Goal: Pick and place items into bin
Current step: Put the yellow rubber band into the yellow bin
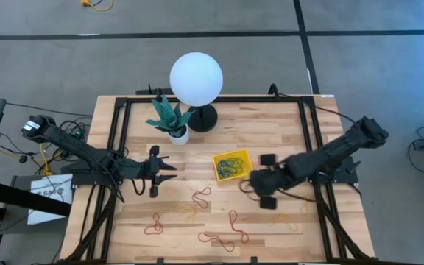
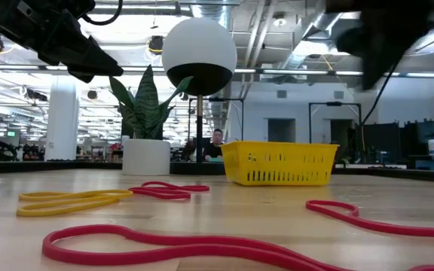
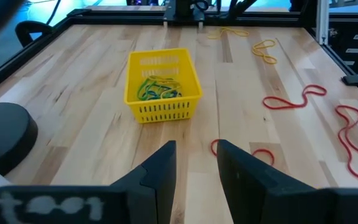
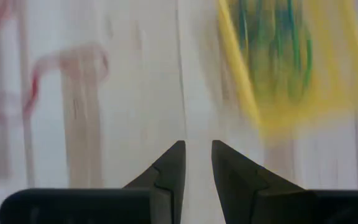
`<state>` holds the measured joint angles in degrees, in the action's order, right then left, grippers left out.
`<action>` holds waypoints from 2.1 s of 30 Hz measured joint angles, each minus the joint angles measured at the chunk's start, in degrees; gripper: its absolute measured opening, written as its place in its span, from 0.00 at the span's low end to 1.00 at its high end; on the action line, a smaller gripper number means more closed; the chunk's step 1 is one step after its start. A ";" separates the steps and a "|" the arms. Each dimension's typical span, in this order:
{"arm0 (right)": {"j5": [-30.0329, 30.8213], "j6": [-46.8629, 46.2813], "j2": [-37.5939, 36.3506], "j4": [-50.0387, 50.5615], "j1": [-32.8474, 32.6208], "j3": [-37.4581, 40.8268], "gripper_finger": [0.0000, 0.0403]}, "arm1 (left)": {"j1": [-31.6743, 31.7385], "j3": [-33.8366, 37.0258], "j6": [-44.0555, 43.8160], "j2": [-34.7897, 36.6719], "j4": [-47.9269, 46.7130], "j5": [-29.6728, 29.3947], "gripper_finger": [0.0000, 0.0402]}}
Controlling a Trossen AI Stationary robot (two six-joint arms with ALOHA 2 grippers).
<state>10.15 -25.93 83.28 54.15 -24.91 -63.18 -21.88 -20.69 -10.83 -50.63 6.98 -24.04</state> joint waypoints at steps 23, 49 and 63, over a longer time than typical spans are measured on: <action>-29.32 -51.12 -2.77 4.97 -19.24 20.30 0.18 | 0.01 0.00 -0.98 0.00 0.13 -0.67 0.26; -23.27 -29.53 2.21 -0.33 -27.25 24.76 0.18 | -0.01 0.00 -1.41 0.00 0.00 -0.62 0.26; -21.87 -29.50 1.92 -3.22 -27.58 27.53 0.15 | 0.00 0.00 -2.43 -0.01 0.02 -1.91 0.26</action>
<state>-11.72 -55.43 85.20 50.94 -52.49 -35.65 -21.88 -20.69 -13.26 -50.64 7.01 -25.96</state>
